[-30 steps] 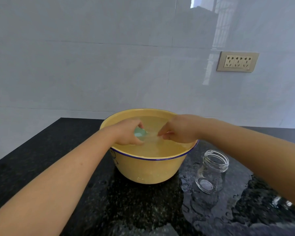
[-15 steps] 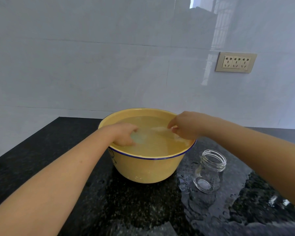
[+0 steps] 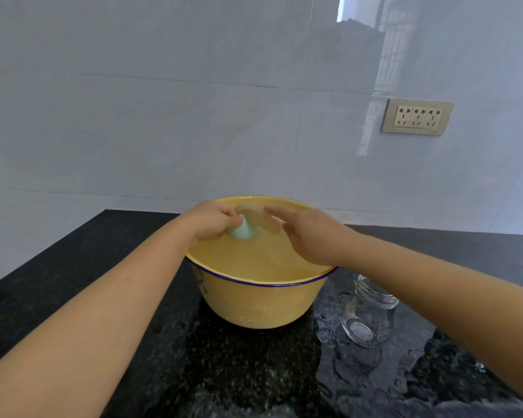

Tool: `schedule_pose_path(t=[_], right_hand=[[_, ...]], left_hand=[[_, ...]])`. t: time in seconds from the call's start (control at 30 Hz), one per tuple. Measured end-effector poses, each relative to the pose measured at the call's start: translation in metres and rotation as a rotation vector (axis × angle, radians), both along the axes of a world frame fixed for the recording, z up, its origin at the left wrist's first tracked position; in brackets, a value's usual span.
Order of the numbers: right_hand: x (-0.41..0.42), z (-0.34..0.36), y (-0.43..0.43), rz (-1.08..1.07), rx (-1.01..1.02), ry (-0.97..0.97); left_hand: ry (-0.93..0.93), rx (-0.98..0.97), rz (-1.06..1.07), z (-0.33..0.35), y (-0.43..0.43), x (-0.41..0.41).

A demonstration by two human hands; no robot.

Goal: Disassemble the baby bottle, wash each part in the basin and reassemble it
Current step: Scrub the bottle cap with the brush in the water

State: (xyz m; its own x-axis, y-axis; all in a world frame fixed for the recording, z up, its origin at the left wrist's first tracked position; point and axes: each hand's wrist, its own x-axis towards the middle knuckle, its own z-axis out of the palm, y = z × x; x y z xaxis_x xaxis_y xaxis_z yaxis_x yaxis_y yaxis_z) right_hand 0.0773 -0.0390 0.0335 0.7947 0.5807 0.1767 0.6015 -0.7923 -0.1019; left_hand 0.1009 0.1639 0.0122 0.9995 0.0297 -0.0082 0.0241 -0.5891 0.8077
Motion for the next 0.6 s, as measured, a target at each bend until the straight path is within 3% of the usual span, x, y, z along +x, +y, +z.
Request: schedule_pose_path(t=[0.17,0.3,0.43,0.53,0.6], right_hand=[[-0.001,-0.001,0.020,0.019,-0.042,-0.022],[0.001,0.001,0.027,-0.022,-0.101,-0.081],[0.013,0.007,0.031,-0.078,-0.013,-0.086],[0.026,0.019,0.028,-0.148,0.085,0.046],[0.030,0.025,0.021,-0.165,0.271,0.262]], left_hand=[[0.038,-0.280,0.015,0.003,-0.004,-0.004],[-0.009,-0.353,-0.001,0.005,-0.003,-0.007],[-0.113,-0.335,-0.034,0.005,-0.003,-0.009],[-0.186,-0.345,-0.081,0.004,-0.002,-0.011],[-0.220,-0.414,-0.119,0.005,-0.001,-0.014]])
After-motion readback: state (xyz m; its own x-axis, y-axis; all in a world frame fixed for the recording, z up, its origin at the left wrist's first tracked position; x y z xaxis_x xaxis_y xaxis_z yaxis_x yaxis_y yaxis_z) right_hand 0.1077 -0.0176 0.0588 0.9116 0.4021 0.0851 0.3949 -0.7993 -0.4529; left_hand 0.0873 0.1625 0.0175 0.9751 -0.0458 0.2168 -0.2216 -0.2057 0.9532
